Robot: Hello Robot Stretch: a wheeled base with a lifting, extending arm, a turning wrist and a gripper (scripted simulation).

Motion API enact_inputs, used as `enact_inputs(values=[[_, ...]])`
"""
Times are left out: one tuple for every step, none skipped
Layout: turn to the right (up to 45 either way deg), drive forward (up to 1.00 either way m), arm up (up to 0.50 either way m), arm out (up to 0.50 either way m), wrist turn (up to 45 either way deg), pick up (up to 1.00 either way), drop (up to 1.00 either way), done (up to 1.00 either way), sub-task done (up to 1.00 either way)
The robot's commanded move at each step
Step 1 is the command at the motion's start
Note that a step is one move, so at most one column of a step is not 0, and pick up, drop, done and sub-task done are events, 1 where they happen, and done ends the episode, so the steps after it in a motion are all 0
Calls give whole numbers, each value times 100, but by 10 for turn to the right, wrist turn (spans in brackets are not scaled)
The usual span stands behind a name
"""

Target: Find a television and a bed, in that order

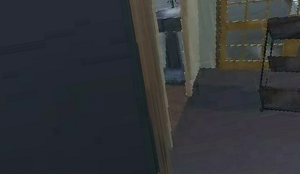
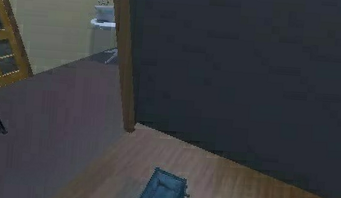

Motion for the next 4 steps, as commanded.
enact_inputs(values=[[30,0,0,0,0,0,0,0,0],[-450,0,0,0,0,0,0,0,0],[-90,0,0,0,0,0,0,0,0],[0,15,0,0,0,0,0,0,0]])
